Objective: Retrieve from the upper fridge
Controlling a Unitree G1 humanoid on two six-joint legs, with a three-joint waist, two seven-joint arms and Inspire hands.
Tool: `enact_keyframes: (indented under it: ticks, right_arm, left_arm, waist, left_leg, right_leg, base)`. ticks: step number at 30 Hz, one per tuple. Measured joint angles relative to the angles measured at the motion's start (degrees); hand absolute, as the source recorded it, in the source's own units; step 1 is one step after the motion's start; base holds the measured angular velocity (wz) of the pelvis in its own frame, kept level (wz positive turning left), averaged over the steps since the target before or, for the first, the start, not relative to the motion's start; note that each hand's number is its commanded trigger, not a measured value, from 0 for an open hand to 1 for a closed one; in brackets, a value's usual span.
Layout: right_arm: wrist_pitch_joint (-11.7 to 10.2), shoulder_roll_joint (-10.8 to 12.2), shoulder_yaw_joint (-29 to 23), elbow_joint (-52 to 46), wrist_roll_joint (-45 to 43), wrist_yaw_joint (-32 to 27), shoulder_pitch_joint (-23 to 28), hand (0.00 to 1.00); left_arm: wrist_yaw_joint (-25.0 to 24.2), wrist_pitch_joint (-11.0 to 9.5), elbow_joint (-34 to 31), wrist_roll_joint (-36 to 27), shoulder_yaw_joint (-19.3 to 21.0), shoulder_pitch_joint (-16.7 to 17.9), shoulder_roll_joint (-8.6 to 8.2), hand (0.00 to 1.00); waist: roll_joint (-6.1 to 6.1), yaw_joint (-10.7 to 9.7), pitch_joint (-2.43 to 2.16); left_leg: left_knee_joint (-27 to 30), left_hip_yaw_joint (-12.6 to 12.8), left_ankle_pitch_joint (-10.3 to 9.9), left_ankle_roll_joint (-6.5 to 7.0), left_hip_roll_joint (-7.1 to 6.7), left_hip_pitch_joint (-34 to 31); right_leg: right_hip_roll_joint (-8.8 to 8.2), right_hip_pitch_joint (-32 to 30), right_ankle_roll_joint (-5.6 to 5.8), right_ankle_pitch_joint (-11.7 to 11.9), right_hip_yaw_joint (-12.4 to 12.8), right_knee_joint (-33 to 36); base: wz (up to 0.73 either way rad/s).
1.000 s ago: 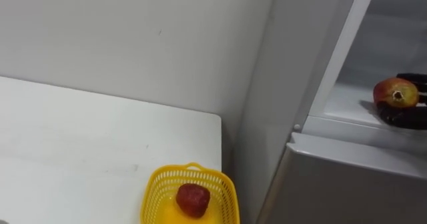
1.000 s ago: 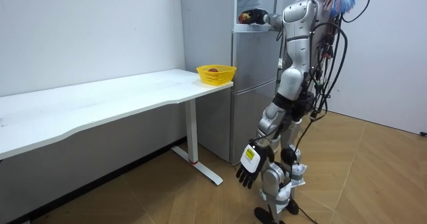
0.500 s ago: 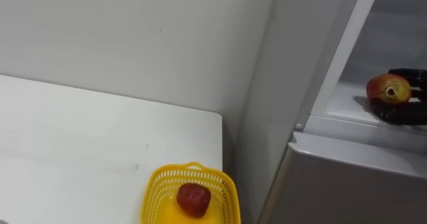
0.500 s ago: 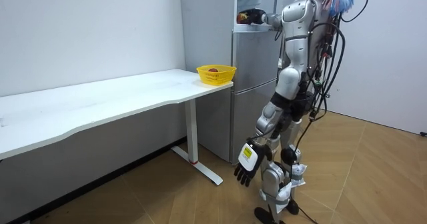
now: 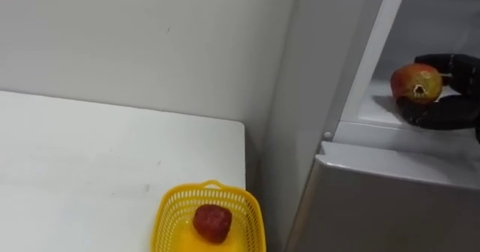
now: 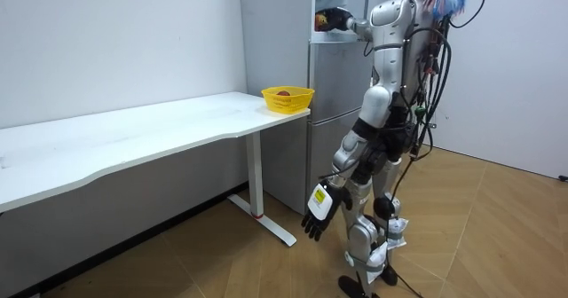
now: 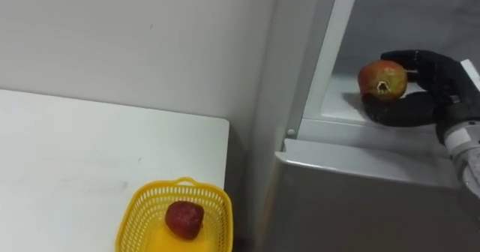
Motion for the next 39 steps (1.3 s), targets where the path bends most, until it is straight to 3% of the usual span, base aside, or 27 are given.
enact_keyframes:
  ticks: [5, 11, 15, 22, 26, 31, 34, 39]
  right_arm:
    - [0.5, 0.0, 0.0, -8.0, -4.1, -0.6, 1.9, 1.00]
    - [0.4, 0.7, -0.1, -18.6, -8.6, -4.3, 3.7, 1.00]
    - [0.4, 2.5, -0.8, -25.2, -10.8, -5.5, 5.4, 1.00]
    - [0.3, 5.6, -3.1, -38.0, -15.4, -8.1, 12.0, 1.00]
    - [-0.9, 7.4, -3.1, -42.4, -21.3, -7.8, 14.0, 1.00]
    - [-1.6, 7.8, -3.0, -45.7, -25.9, -5.9, 14.0, 1.00]
    - [-1.5, 9.1, -1.9, -48.3, -29.0, -3.9, 14.0, 1.00]
    - [-2.3, 11.4, 4.6, -50.7, -33.1, 2.2, 14.0, 1.00]
  left_arm:
    - [0.4, 0.0, -0.5, 0.0, 0.1, 0.6, 0.07, 0.00]
    - [1.7, -0.3, -0.4, -0.2, -0.1, 0.4, -0.17, 0.00]
    - [2.6, -0.6, -0.4, -0.6, -0.2, 0.5, -0.43, 0.00]
    - [4.0, -1.9, -0.3, -0.5, -1.2, 0.7, -0.99, 0.00]
    - [4.0, -2.8, 0.3, -0.4, -1.3, 0.0, -1.24, 0.00]
    - [3.5, -2.9, 0.9, -0.4, -1.4, -0.4, -1.50, 0.00]
    - [2.4, -2.9, 2.1, -0.5, -2.5, -0.9, -1.60, 0.00]
    - [0.5, -4.2, 3.1, -1.0, -6.8, -1.6, -1.11, 0.00]
  waist:
    - [0.47, -0.8, -0.22]
    - [2.40, -1.4, 0.21]
    - [3.30, -2.5, 0.24]
    - [3.62, -2.6, -0.11]
    - [3.80, -2.6, 0.01]
    - [4.34, -2.4, 0.44]
    - [4.32, -2.1, 0.47]
    - [3.23, -1.7, 0.64]
  left_leg:
    - [-0.3, 0.8, 0.0, 0.02, 0.15, 0.2]
    - [-0.8, 1.9, -0.1, 0.01, 0.44, 1.1]
    - [-0.7, 2.4, 0.0, -0.02, 0.52, 1.0]
    - [-0.7, 3.1, 0.0, -0.01, 0.54, 1.0]
    - [-0.7, 3.1, 0.0, -0.01, 0.59, 1.0]
    - [-1.3, 3.1, -0.1, -0.06, 0.64, 1.0]
    - [-1.3, 3.1, -0.1, -0.08, 0.66, 0.8]
    - [-1.0, 3.1, -0.1, -0.09, 0.64, 0.6]
  right_leg:
    - [0.12, -0.1, 0.01, 0.1, 1.1, 0.3]
    - [0.35, -0.2, -0.16, 0.2, 2.6, 1.0]
    - [0.47, -0.4, -0.23, 0.3, 3.1, 0.9]
    - [0.53, -1.0, -0.21, 0.2, 3.6, 0.9]
    - [0.65, -1.0, -0.22, 0.3, 3.9, 1.0]
    - [0.71, -1.1, -0.22, 0.3, 4.0, 1.1]
    - [0.74, -1.3, -0.23, 0.3, 4.0, 1.1]
    - [0.77, -1.4, -0.23, 0.2, 4.0, 0.8]
  base:
    - [-0.10]
    - [-0.11]
    - [-0.05]
    - [-0.06]
    - [0.00]
    - [0.00]
    - [0.00]
    - [0.00]
